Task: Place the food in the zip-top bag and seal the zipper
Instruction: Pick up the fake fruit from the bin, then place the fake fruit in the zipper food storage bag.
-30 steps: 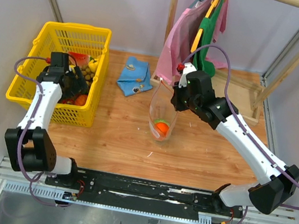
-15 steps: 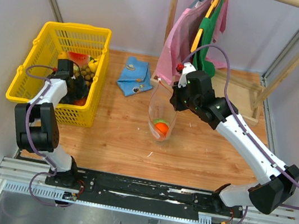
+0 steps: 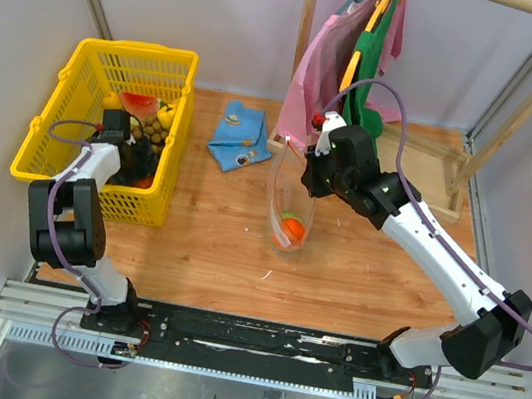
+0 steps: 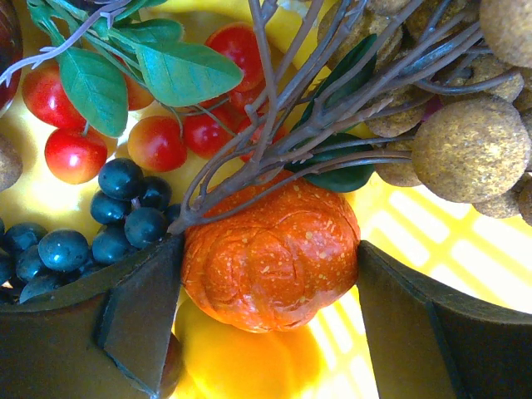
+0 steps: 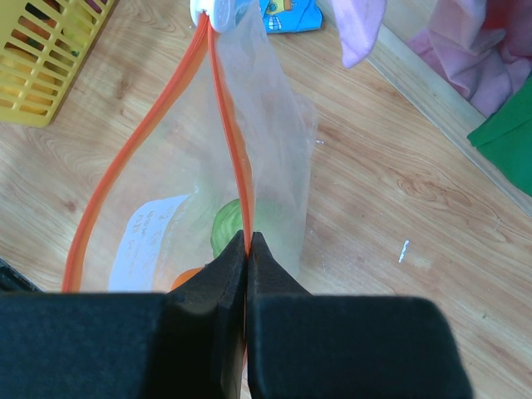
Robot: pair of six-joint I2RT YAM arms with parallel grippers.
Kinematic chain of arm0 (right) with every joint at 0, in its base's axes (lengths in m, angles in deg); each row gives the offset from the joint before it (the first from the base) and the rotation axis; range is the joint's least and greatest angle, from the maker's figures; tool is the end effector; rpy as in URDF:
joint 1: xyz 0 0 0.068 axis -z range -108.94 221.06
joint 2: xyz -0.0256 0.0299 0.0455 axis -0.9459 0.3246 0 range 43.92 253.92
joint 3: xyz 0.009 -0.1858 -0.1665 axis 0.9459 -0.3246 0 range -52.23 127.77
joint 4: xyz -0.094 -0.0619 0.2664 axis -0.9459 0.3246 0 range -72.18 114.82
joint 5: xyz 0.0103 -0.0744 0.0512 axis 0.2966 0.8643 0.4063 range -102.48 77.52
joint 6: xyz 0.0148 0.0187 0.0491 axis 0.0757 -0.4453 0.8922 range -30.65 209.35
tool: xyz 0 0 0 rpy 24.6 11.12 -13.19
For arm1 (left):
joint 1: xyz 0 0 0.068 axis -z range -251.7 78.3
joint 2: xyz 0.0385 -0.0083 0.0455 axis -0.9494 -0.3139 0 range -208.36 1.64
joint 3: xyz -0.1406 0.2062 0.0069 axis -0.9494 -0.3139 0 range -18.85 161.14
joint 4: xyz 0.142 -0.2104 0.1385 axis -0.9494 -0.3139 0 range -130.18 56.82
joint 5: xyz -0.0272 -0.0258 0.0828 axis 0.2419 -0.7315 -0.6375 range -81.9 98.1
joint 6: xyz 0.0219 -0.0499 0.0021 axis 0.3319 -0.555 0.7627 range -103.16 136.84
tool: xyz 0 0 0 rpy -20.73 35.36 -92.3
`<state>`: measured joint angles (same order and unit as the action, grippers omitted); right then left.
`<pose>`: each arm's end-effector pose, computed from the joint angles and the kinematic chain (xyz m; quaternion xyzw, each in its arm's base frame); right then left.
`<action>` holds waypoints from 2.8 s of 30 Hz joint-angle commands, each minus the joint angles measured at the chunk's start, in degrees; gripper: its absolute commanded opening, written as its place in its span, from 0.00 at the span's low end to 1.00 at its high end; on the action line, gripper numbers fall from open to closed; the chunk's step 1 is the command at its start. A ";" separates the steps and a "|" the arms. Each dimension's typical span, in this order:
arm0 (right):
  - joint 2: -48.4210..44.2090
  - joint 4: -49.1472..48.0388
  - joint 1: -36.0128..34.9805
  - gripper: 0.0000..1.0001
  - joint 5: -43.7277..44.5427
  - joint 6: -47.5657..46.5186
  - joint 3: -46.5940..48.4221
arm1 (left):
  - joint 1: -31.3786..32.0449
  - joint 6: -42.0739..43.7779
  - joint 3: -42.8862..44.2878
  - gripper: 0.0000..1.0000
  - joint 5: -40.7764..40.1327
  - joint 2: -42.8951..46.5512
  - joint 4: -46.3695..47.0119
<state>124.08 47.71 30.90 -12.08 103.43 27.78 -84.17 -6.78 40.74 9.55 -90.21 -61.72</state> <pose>0.2670 0.2250 0.3538 -0.1937 0.8443 0.2251 0.4461 0.3378 0.0737 0.1612 -0.2967 0.9210 -0.0367 0.2497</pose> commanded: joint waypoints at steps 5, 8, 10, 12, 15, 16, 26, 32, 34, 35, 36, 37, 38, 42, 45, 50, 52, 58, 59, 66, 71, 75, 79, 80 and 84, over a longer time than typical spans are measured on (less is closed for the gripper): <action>0.61 -0.89 0.57 0.01 -0.14 -0.48 1.04 | -0.02 0.76 0.40 0.54 -0.18 3.19 -2.28; 0.86 -0.72 0.57 0.01 -0.27 -0.46 1.45 | -0.01 0.82 1.70 0.47 -1.54 6.41 -3.72; 0.96 -0.56 0.52 0.01 -0.23 -0.40 1.70 | -0.01 1.00 2.97 0.46 -2.61 8.57 -4.84; 1.05 -0.46 0.44 0.01 -0.08 -0.52 1.96 | -0.05 1.26 4.17 0.45 -3.69 10.08 -6.16; 0.92 -0.28 0.32 0.01 0.46 -0.61 2.40 | -0.01 1.60 5.47 0.44 -4.85 11.95 -7.57; 0.84 -0.27 0.20 0.01 0.66 -0.61 2.50 | -0.03 1.63 5.79 0.44 -5.08 12.58 -7.85; -0.85 -0.65 -1.81 0.01 4.02 -1.55 3.57 | 0.54 2.21 10.62 0.43 -5.77 17.96 -11.42; -1.06 -0.70 -3.07 0.01 5.57 -1.62 3.59 | 3.23 3.56 15.51 0.43 -6.62 21.48 -13.81; -1.06 -0.68 -3.57 0.01 6.14 -1.61 3.70 | 4.21 4.00 16.87 0.43 -6.66 22.85 -14.35; -1.06 -0.67 -3.97 0.01 6.51 -1.63 3.81 | 4.86 4.49 17.51 0.43 -6.76 23.64 -14.64; -1.06 -0.71 -4.29 0.01 6.88 -1.68 3.98 | 5.55 4.87 18.13 0.43 -6.86 24.24 -14.89; -1.06 -0.67 -4.63 0.01 7.21 -1.78 4.20 | 6.30 5.35 18.74 0.43 -6.80 24.72 -15.03; -1.06 -0.64 -4.86 0.01 7.50 -1.78 4.31 | 6.96 5.80 19.25 0.43 -6.74 25.31 -15.17; -1.06 -0.49 -5.64 0.01 8.82 -1.37 4.50 | 10.25 7.26 21.43 0.42 -4.58 27.84 -14.90; -1.06 -0.47 -6.25 0.01 9.59 -0.94 4.76 | 12.23 7.90 22.15 0.39 -0.29 29.80 -13.92; -0.74 -0.63 -7.19 0.01 10.73 -0.65 5.23 | 15.94 8.17 22.87 0.37 6.68 32.07 -12.18; -0.63 -0.61 -7.37 0.01 10.91 -0.19 5.26 | 17.94 8.15 22.33 0.36 9.15 32.98 -10.60; 0.23 -0.19 -7.71 0.01 10.92 0.71 6.04 | 26.33 8.08 19.59 0.34 12.42 35.34 -4.91; 0.52 -0.12 -7.70 0.01 10.87 0.75 6.24 | 28.18 8.06 18.73 0.34 12.29 35.60 -3.74; 0.79 0.10 -7.92 0.01 10.84 1.48 6.18 | 41.81 8.99 13.94 0.34 11.70 36.82 5.08; 0.83 0.25 -7.91 0.01 10.58 1.93 6.21 | 53.48 14.94 9.75 0.36 7.53 36.24 11.98; 0.70 0.26 -8.01 0.01 10.30 2.00 6.21 | 56.76 19.19 5.98 0.36 8.43 35.96 16.64; 0.57 0.30 -8.09 0.01 9.98 2.01 5.95 | 58.06 25.24 2.54 0.37 11.28 36.17 19.67; 0.51 0.33 -8.09 0.01 9.92 1.94 5.95 | 58.08 27.26 1.47 0.37 12.15 36.40 20.38; 0.36 0.26 -8.09 0.01 9.88 1.76 5.86 | 58.17 34.90 -1.98 0.37 13.59 36.73 22.44</action>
<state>124.93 48.56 23.82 -2.39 104.57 31.82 -26.58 17.99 41.13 20.50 -54.39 -44.71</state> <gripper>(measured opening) 0.011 0.786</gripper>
